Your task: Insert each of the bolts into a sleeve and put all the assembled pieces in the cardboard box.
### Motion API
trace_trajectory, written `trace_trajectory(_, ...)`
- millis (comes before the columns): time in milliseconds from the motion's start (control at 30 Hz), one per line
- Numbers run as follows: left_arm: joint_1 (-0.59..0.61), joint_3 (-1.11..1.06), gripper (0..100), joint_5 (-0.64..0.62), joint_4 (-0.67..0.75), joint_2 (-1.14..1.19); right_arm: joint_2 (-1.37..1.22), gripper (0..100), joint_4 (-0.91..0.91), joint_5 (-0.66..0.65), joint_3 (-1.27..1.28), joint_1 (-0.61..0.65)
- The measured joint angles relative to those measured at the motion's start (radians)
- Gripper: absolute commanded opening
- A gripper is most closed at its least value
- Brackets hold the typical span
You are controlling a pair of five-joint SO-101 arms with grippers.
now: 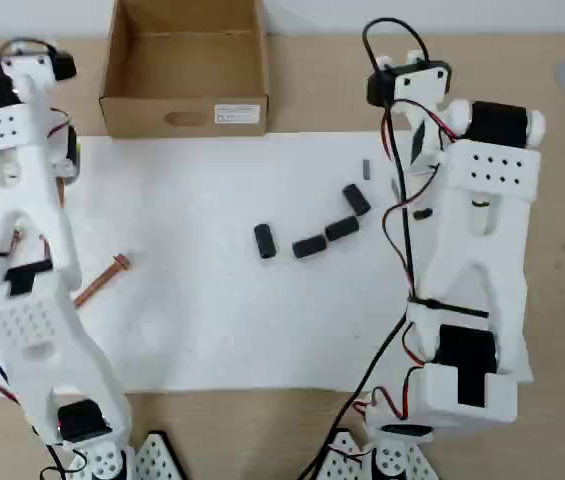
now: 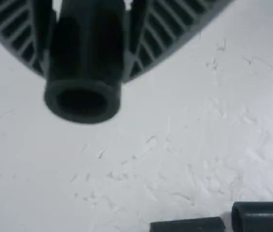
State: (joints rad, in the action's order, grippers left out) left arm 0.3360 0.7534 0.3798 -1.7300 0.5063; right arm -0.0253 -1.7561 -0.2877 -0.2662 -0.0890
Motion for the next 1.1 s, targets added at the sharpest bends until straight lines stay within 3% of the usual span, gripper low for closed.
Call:
trace_trajectory(367, -0.011, -0.393, 0, -0.003, -0.006, -0.608, 0.282, 1.2, -0.002, -0.002, 0.074, 0.0)
trace_trajectory(633, -0.011, -0.641, 0, -0.025, 0.011, -0.881, 0.499, 1.1, 0.011, 0.041, 0.245, 0.0)
trace_trajectory(800, -0.011, -0.829, 0, -0.117, 0.117, -1.046, 0.632, 0.9, 0.098, 0.17, 0.381, 0.0)
trace_trajectory(1100, -0.011, -1.255, 0, -0.338, 0.427, -1.347, 0.793, 0.9, 0.33, 0.313, 0.694, 0.0)
